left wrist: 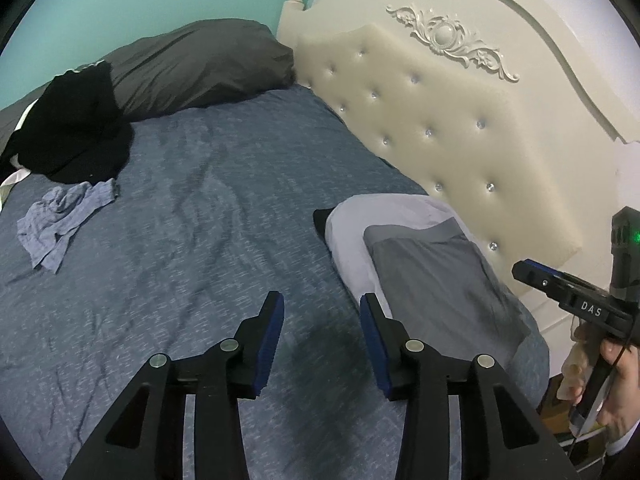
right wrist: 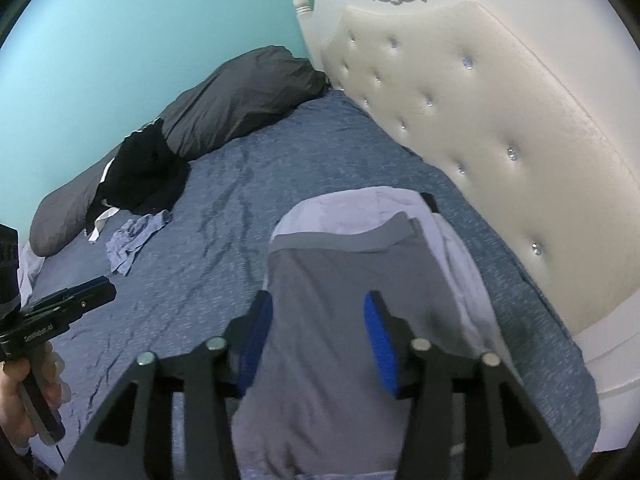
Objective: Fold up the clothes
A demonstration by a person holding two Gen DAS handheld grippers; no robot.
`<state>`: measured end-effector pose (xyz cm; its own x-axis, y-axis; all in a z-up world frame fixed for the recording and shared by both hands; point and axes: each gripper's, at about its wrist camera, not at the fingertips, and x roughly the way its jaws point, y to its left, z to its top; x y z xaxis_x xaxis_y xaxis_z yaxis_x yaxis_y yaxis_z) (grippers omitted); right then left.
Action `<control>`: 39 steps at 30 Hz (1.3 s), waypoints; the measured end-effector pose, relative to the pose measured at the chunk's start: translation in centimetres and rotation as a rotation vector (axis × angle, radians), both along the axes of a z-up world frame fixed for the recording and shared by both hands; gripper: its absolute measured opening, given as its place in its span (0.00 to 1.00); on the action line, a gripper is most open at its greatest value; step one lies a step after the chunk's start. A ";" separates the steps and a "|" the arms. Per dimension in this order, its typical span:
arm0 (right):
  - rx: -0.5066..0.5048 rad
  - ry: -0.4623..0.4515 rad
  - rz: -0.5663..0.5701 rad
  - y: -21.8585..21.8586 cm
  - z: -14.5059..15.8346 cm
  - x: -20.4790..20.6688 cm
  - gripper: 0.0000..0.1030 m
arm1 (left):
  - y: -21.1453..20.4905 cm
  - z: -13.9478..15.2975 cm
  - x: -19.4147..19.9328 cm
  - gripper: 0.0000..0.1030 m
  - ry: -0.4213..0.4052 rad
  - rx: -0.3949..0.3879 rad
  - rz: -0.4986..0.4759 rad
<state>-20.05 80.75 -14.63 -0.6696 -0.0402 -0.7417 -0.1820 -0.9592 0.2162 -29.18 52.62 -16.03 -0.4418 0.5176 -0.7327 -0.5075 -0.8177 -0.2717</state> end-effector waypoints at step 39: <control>0.026 0.075 0.083 -17.6 4.4 8.8 0.99 | -17.8 6.2 10.2 0.92 0.097 0.001 0.153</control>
<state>-11.29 63.18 -10.26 -0.7182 -0.0788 -0.6914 -0.0861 -0.9759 0.2007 -19.03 34.84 -9.87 -0.5844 0.4397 -0.6820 -0.4009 -0.8872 -0.2285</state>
